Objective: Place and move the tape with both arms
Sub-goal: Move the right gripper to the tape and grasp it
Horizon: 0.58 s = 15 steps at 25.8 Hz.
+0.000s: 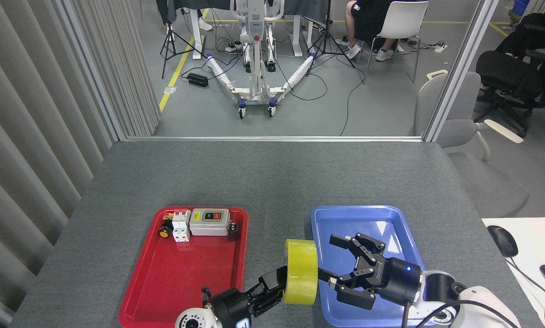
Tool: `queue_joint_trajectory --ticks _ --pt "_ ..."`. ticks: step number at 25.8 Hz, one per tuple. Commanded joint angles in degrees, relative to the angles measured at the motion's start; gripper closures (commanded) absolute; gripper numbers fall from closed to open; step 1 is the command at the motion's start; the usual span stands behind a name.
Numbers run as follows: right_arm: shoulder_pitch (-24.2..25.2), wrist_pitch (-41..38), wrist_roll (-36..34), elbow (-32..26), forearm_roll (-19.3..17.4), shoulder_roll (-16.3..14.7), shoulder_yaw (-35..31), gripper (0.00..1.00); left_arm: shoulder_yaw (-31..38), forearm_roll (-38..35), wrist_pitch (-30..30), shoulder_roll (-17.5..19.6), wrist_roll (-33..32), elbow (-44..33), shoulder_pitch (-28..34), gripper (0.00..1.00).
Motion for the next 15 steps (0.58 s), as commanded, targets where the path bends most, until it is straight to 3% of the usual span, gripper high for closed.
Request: queue_joint_trajectory --ticks 1,7,11,15 --pt "-1.99 0.02 0.73 2.01 0.19 2.11 1.36 0.02 0.06 0.09 -0.20 0.02 -0.10 0.00 0.04 1.00" --pt "-3.84 0.02 2.05 3.77 0.63 4.57 4.27 0.06 0.15 0.62 -1.52 0.11 -1.50 0.08 0.21 1.00" --pt "-5.07 0.81 3.72 5.00 0.54 6.86 5.41 0.13 0.24 0.80 -2.13 0.20 -1.68 0.17 0.30 1.00" --pt "-5.42 0.46 3.80 5.08 0.63 6.94 6.20 0.26 0.77 0.97 -3.45 0.29 -2.82 0.35 0.30 1.00"
